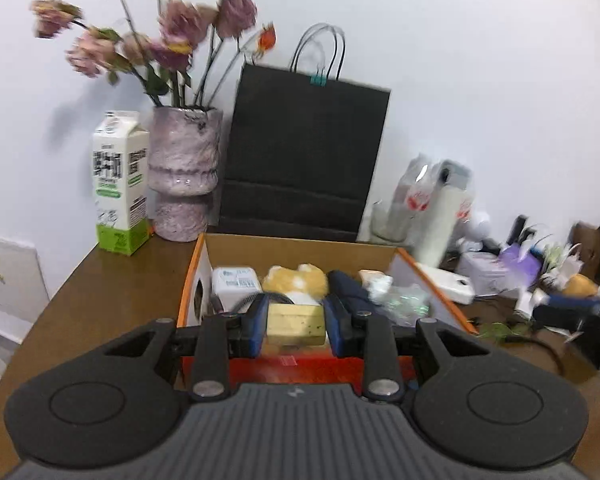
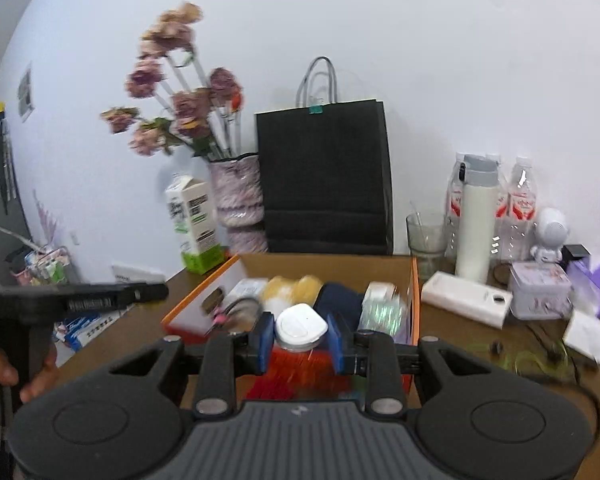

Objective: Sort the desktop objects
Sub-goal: 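Carry soap bar and earbud case into the red box and release both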

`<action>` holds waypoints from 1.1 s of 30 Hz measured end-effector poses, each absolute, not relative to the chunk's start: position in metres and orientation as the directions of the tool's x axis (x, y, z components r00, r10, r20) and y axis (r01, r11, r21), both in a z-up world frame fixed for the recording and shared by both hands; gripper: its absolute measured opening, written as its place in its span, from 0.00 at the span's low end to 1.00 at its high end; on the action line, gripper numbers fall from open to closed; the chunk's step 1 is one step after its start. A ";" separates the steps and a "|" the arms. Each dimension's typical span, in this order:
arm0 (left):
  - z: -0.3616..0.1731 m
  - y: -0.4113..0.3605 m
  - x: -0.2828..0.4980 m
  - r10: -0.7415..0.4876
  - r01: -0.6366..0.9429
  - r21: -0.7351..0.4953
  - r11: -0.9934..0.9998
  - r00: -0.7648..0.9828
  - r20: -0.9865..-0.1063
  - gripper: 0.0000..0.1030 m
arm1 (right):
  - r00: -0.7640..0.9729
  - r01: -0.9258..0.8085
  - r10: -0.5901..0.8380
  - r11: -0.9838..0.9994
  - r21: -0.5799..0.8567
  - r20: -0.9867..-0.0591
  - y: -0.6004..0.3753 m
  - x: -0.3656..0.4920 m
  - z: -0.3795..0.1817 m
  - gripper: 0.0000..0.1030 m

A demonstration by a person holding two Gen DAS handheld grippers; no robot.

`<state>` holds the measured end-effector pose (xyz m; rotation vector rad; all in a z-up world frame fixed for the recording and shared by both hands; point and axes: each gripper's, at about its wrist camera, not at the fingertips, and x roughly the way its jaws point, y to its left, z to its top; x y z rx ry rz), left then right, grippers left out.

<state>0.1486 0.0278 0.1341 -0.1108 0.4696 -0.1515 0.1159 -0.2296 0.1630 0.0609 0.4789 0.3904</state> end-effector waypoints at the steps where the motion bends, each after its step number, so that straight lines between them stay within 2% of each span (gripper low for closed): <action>1: 0.130 0.028 0.168 -0.160 0.114 -0.126 0.986 0.869 -0.469 0.30 | 0.813 -0.341 0.371 0.928 0.149 -0.448 -0.229 0.136 0.163 0.26; 7: 0.087 0.036 0.260 -0.134 0.053 -0.144 0.988 0.757 -0.640 0.30 | 0.768 -0.263 0.325 0.946 0.190 -0.551 -0.226 0.269 0.148 0.26; 10: 0.072 0.035 0.278 -0.143 0.071 -0.134 0.988 0.729 -0.670 0.32 | 0.729 -0.220 0.296 0.955 0.199 -0.617 -0.226 0.314 0.127 0.26; 11: 0.069 0.034 0.281 -0.142 0.070 -0.133 0.989 0.732 -0.667 0.35 | 0.709 -0.212 0.288 0.958 0.195 -0.644 -0.224 0.326 0.117 0.27; 13: 0.067 0.033 0.284 -0.133 0.062 -0.131 0.989 0.740 -0.659 0.57 | 0.671 -0.197 0.293 0.956 0.217 -0.681 -0.220 0.342 0.098 0.29; 14: 0.067 0.032 0.285 -0.128 0.057 -0.129 0.990 0.747 -0.653 0.60 | 0.654 -0.196 0.299 0.954 0.226 -0.695 -0.218 0.347 0.092 0.34; 16: 0.069 0.030 0.290 -0.121 0.052 -0.125 0.991 0.743 -0.658 0.68 | 0.645 -0.183 0.268 0.963 0.196 -0.716 -0.212 0.354 0.081 0.35; 18: 0.073 0.030 0.290 -0.112 0.030 -0.134 0.991 0.742 -0.661 0.72 | 0.648 -0.172 0.246 0.969 0.177 -0.720 -0.210 0.352 0.079 0.37; 19: 0.076 0.031 0.291 -0.116 0.025 -0.145 0.989 0.741 -0.661 0.76 | 0.646 -0.175 0.263 0.965 0.195 -0.717 -0.211 0.350 0.080 0.40; 21: 0.082 0.032 0.289 -0.122 0.023 -0.156 0.988 0.738 -0.664 0.83 | 0.643 -0.175 0.289 0.957 0.231 -0.709 -0.215 0.346 0.085 0.52; 24: 0.093 0.028 0.279 -0.084 -0.005 -0.131 0.991 0.744 -0.663 0.96 | 0.658 -0.176 0.276 0.961 0.213 -0.701 -0.214 0.333 0.099 0.59; 28: 0.108 0.021 0.262 -0.059 -0.010 -0.099 0.995 0.740 -0.670 1.00 | 0.668 -0.191 0.274 0.962 0.197 -0.692 -0.213 0.309 0.118 0.64; 33: 0.117 0.013 0.230 -0.025 -0.032 -0.076 0.997 0.757 -0.653 1.00 | 0.706 -0.197 0.252 0.968 0.158 -0.662 -0.211 0.260 0.130 0.84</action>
